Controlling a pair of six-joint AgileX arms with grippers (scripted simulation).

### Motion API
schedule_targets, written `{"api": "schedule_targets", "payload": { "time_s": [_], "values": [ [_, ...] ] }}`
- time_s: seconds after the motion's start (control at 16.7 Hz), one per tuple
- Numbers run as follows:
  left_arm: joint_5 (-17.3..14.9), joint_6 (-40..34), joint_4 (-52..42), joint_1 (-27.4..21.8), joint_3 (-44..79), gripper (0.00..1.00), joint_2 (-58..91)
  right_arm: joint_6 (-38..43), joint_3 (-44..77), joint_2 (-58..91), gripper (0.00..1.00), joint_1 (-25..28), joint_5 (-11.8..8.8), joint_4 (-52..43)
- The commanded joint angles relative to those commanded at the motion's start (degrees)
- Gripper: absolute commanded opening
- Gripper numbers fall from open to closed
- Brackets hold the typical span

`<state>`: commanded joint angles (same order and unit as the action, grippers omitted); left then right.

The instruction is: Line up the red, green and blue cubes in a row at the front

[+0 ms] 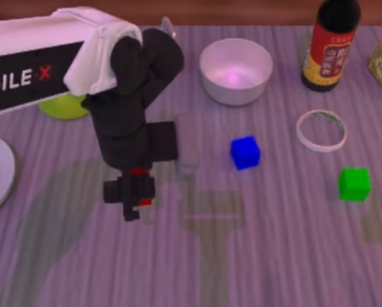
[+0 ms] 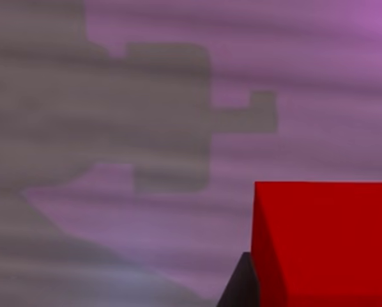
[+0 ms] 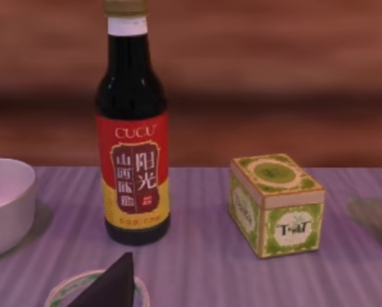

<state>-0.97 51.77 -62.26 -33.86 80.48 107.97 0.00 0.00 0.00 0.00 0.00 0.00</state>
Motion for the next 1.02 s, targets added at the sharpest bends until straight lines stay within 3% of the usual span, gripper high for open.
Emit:
{"api": "schedule_targets", "payload": {
  "time_s": [0.18, 0.54, 1.02],
  "values": [
    [0.1, 1.3, 1.1, -2.7, -4.7, 0.0, -4.5, 0.0, 0.0, 0.0, 1.0, 0.0, 0.0, 0.0],
    [0.1, 1.3, 2.1, -2.7, -5.6, 0.0, -4.3, 0.0, 0.0, 0.0, 1.0, 0.0, 0.0, 0.0],
    [0.1, 1.1, 16.3, -3.3, -13.8, 0.0, 1.3, 0.0, 0.0, 0.0, 1.0, 0.0, 0.0, 0.0]
  ]
}}
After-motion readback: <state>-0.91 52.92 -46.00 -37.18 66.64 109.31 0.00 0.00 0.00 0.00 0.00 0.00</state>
